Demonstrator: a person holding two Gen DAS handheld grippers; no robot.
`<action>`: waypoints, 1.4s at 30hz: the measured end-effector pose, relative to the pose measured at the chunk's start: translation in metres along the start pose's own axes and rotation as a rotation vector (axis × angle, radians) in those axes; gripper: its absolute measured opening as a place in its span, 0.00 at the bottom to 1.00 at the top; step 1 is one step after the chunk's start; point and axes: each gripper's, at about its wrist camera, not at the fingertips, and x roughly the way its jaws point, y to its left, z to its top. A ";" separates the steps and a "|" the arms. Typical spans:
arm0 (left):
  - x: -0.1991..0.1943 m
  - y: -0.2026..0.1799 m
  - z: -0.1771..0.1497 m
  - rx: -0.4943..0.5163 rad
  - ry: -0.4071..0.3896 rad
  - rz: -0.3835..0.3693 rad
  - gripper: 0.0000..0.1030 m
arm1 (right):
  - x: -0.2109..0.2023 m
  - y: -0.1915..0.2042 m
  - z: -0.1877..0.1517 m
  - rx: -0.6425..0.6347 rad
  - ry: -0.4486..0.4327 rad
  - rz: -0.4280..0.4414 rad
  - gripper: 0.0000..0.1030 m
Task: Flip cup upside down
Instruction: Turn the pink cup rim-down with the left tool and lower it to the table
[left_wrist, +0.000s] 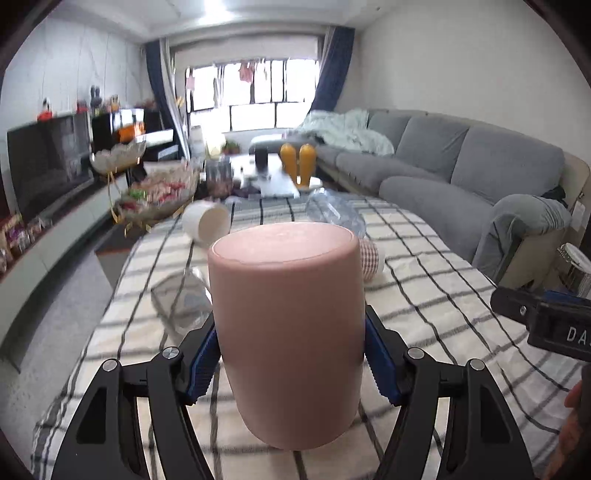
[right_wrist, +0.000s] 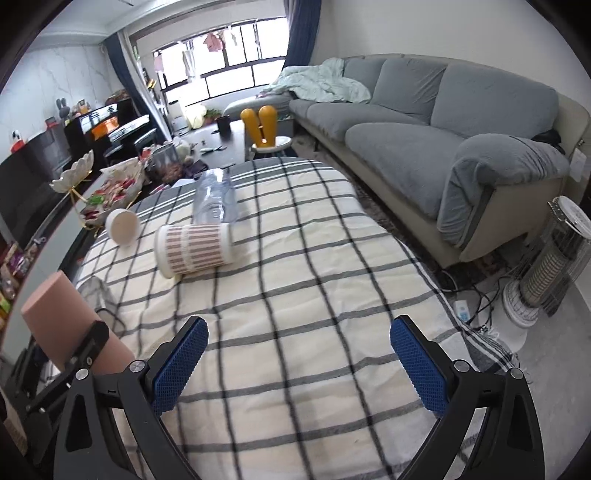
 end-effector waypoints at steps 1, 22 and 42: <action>0.003 -0.004 0.000 0.009 -0.017 0.002 0.68 | 0.001 -0.002 -0.002 0.005 -0.004 -0.005 0.97; 0.040 -0.022 -0.008 -0.013 0.021 -0.019 0.68 | 0.009 -0.019 -0.008 0.078 0.041 -0.012 0.97; 0.004 -0.024 -0.009 0.013 0.134 -0.009 0.80 | -0.009 -0.026 -0.001 0.106 0.034 0.002 0.97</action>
